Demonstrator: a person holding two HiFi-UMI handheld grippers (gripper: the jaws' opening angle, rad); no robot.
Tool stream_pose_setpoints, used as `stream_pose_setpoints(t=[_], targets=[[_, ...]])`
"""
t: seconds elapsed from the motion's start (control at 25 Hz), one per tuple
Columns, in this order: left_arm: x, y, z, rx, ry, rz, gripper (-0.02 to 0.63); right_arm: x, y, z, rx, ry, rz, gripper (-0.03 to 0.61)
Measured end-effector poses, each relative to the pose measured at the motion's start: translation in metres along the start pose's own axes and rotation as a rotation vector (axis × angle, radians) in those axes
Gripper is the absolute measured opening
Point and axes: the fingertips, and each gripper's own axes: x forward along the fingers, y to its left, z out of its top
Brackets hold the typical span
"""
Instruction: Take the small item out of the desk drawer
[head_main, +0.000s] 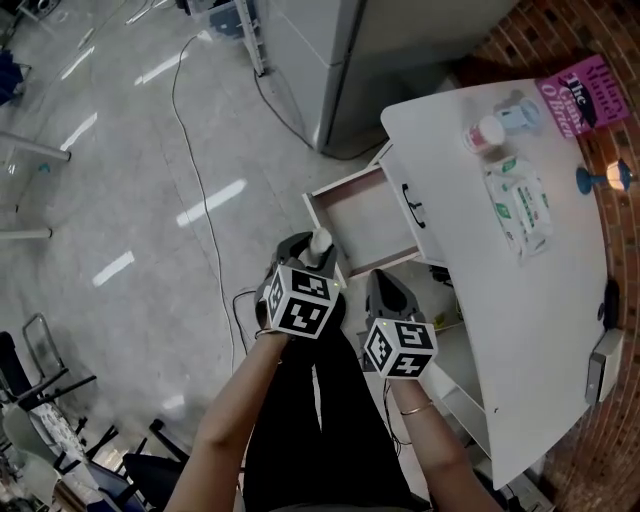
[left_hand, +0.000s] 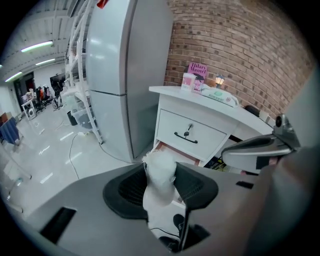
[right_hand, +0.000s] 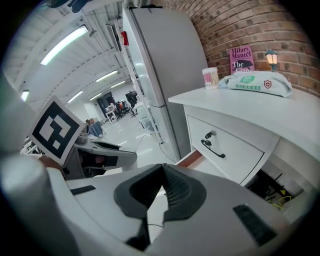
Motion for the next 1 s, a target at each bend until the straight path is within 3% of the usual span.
stream_pose_setpoints(t=[0.36, 1.0], targets=[[-0.067, 0.016, 0.019, -0.076, -0.113, 0.049, 0.172, -0.028, 0.027, 0.03, -0.024, -0.034, 0.031, 0.006], [-0.157, 0.049, 0.021, -0.272, -0.26, 0.125, 0.172, -0.066, 0.062, 0.071, -0.073, -0.091, 0.095, 0.005]])
